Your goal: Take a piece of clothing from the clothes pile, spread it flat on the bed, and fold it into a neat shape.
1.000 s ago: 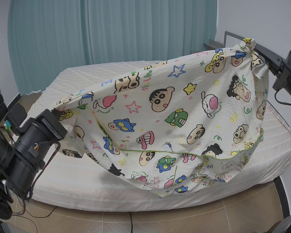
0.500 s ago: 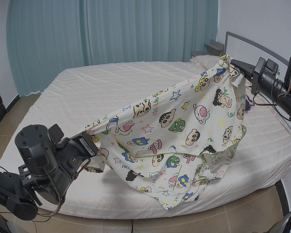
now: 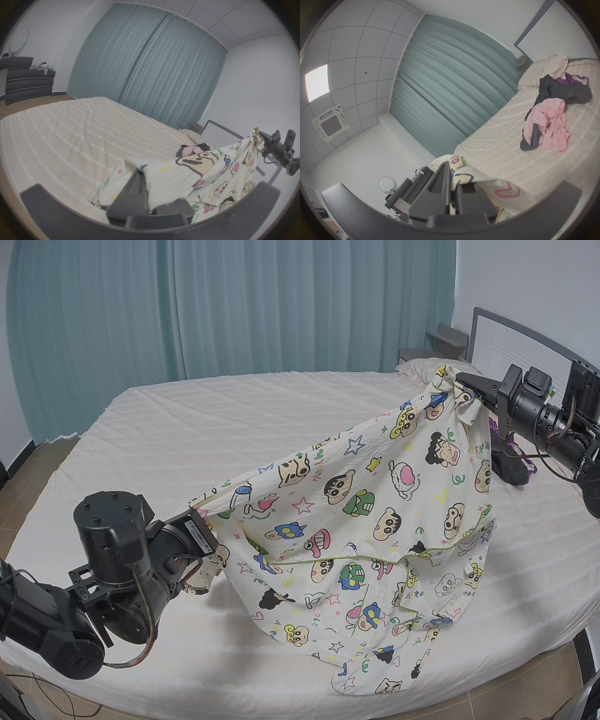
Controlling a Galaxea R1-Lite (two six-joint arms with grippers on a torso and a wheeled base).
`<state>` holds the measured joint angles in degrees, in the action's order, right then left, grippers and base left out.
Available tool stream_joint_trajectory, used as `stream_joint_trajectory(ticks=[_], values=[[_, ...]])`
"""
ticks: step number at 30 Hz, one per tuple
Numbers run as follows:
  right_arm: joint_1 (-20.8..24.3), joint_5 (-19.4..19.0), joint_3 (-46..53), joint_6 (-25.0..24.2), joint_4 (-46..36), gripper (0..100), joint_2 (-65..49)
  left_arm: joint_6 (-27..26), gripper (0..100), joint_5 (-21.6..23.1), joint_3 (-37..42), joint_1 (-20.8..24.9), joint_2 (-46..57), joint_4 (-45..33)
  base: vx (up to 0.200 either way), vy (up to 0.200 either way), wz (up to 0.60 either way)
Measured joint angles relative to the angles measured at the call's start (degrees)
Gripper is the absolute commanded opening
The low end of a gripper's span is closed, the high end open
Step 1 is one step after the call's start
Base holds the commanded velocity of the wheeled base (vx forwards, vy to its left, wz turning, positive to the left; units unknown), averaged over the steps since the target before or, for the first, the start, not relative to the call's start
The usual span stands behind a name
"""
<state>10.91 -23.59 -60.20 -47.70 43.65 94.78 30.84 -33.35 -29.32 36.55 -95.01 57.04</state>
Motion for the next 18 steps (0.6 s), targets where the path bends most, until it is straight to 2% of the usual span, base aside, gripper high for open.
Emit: stream_joint_trajectory(ticks=[4, 9, 18], values=[[0.4, 0.2, -1.2, 0.0, 0.0, 0, 2.5, 0.2, 0, 0.0, -1.2, -1.8, -3.4, 0.0, 0.0, 0.0, 0.0], [0.9, 1.2, -2.2, 0.0, 0.0, 0, 5.5, 4.3, 0, 0.2, -2.2, -3.2, -7.2, 0.0, 0.0, 0.0, 0.0], [1.5, 1.7, -2.6, 0.0, 0.0, 0, 10.0, 5.5, 0, 2.1, -2.1, -4.9, -12.1, 0.0, 0.2, 0.0, 0.0]])
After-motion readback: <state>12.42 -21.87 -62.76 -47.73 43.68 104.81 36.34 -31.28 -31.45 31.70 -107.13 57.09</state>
